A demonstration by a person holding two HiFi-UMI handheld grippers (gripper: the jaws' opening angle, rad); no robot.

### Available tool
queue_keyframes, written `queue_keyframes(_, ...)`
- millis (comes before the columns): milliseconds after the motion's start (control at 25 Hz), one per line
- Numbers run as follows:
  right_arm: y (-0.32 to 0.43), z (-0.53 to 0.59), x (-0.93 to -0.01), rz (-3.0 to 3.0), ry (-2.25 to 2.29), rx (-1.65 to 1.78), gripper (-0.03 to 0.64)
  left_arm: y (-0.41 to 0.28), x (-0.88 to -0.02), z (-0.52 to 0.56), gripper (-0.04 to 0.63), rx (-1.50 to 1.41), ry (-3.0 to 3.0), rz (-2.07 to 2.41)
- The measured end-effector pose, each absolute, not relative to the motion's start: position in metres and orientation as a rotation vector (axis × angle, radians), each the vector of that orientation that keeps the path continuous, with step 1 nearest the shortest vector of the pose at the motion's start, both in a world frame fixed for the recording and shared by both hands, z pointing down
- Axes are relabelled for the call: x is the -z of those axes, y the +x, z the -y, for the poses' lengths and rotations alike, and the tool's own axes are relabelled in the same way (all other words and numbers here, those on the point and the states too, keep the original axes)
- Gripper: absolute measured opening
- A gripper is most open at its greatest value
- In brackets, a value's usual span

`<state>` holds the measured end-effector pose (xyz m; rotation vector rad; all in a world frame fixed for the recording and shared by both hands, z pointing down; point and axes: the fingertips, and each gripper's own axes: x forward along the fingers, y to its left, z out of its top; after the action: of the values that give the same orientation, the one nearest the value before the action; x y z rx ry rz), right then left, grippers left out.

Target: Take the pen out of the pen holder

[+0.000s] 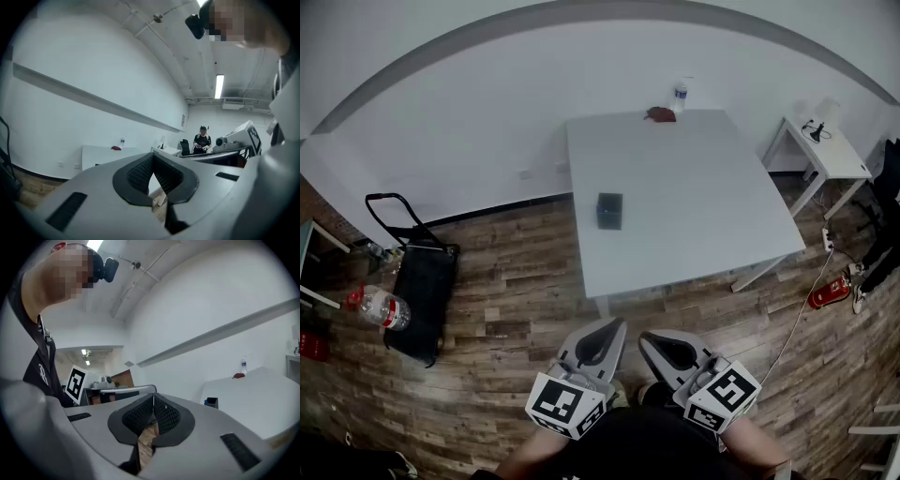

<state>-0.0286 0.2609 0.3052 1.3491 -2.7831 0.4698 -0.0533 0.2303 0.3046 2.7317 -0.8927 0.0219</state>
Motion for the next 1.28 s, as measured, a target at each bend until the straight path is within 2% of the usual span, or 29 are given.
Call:
queue_keyframes(440,-0.008,-0.196,-0.316,2.824,1.302,-0.494,0.015,-0.035,-0.322,-0.164,0.006,-0.032,2.701,0.97)
queue_keyframes(960,0.056,-0.077,-0.316,2.907,1.1,-0.565,0.015,0.02,-0.329,-0.048,0.006,-0.077,2.617,1.159)
queue_keyframes(1280,0.071,-0.038,-0.321,2.928,1.023,-0.652,0.015,0.019,-0.352,0.003,0.006,-0.097,2.549,1.244)
